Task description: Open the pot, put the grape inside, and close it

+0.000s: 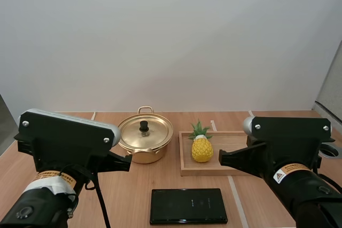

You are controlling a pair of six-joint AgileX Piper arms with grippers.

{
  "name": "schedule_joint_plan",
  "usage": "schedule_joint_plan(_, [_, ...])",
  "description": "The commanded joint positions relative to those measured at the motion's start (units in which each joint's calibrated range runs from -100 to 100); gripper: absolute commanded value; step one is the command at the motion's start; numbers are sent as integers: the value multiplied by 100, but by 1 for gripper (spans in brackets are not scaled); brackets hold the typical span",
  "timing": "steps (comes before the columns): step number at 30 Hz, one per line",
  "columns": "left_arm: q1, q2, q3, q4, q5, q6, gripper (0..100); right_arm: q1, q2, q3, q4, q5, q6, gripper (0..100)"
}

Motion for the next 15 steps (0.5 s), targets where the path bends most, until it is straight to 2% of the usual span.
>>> schedule_joint_plan(1, [8,-21,61,46,6,-37,0,-17,-24,8,34,173,-42,0])
schedule_joint_plan(15, [8,-21,982,46,-10,-446,0,-17,-24,125,-25,135,-42,0])
